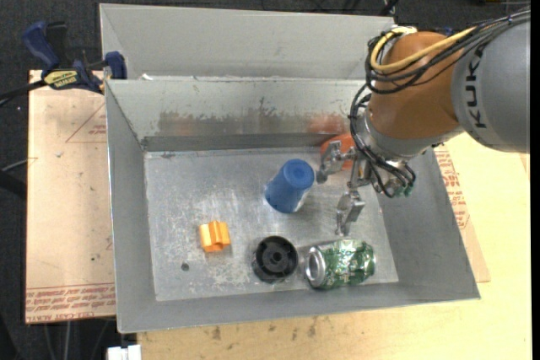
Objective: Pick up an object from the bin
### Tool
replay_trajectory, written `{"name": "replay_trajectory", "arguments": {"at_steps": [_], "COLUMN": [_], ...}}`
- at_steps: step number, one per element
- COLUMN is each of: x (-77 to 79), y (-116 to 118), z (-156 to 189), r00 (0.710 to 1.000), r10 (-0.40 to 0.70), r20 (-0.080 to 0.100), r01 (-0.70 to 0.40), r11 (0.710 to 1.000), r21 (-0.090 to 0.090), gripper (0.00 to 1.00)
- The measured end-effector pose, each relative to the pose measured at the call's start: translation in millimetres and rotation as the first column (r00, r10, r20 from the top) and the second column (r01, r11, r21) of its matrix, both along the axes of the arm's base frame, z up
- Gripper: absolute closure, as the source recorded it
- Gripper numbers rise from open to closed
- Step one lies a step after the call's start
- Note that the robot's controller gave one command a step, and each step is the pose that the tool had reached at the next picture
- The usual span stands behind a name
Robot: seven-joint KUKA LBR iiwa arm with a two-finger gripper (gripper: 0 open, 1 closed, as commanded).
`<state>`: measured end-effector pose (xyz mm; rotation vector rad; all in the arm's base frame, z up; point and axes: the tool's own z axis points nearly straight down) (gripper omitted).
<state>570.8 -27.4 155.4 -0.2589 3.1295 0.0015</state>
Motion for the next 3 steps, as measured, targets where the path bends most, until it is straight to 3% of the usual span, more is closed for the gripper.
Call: {"name": "replay_trajectory", "arguments": {"at_steps": [1, 2, 3], "x": [-2.2, 14.0, -1.4], "y": [20, 43, 63], "z": [-37, -61, -66], "r00": [0.998, 1.000, 0.995], "r10": [0.067, -0.003, 0.104], "r20": [0.003, -0.001, 0.001], "r01": [-0.067, 0.003, -0.104], "r11": [0.998, 1.000, 0.995], "r21": [-0.002, 0.001, 0.000], "gripper": [0.00, 0.00, 0.00]}}
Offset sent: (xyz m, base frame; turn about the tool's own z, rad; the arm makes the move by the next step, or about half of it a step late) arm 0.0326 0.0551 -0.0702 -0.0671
